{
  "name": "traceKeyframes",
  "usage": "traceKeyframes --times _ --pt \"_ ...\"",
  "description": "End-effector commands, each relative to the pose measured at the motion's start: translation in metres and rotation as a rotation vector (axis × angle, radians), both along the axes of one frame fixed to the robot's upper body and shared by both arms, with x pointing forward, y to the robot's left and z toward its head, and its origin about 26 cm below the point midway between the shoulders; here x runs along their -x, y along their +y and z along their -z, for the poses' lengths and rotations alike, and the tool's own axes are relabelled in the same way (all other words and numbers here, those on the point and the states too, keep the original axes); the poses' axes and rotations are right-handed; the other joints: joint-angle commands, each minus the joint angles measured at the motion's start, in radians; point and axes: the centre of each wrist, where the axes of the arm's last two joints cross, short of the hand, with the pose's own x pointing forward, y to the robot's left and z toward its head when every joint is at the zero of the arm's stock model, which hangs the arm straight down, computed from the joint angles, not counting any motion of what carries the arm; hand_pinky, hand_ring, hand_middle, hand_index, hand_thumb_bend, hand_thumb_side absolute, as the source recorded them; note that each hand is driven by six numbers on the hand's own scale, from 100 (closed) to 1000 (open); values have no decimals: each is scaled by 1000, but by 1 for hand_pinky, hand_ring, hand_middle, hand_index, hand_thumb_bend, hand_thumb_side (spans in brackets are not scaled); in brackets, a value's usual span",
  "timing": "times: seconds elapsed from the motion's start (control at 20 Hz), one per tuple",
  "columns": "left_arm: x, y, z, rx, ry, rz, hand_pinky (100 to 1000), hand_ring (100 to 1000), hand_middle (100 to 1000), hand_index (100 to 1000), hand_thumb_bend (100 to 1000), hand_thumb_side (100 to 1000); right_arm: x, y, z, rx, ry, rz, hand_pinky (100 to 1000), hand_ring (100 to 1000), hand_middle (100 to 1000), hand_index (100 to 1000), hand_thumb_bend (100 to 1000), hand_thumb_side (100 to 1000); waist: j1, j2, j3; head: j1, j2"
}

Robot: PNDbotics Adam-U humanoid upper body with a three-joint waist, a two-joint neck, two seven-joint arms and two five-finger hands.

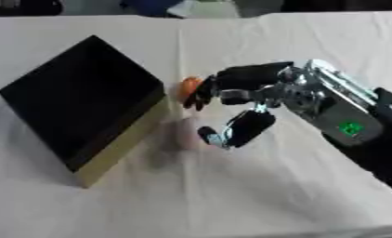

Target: Pick up objects on the table and place them in the box.

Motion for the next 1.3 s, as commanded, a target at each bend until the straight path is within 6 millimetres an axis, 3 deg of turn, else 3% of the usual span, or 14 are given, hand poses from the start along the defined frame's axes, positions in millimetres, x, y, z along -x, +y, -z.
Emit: traceKeyframes --times 0.05,0.6,1.0,1.3 --pt "1 -1 -6 -13 -22 12 723 777 820 825 106 909 -3 -1 0 23 -34 8 890 843 767 925 100 628 3 -14 2 -4 2" --pt "1 -3 -6 -16 -17 17 723 777 820 825 104 911 -16 1 26 71 -226 44 859 796 674 915 104 668 7 -8 8 -10 1" --pt "0 -4 -7 -19 -19 21 723 777 820 825 104 912 -21 0 34 79 -273 46 845 770 615 884 112 683 9 -2 11 -13 -2" --pt "0 -5 -7 -23 -19 26 724 777 821 825 104 913 -25 -1 43 92 -255 47 819 702 538 810 111 621 10 0 15 -19 -2"
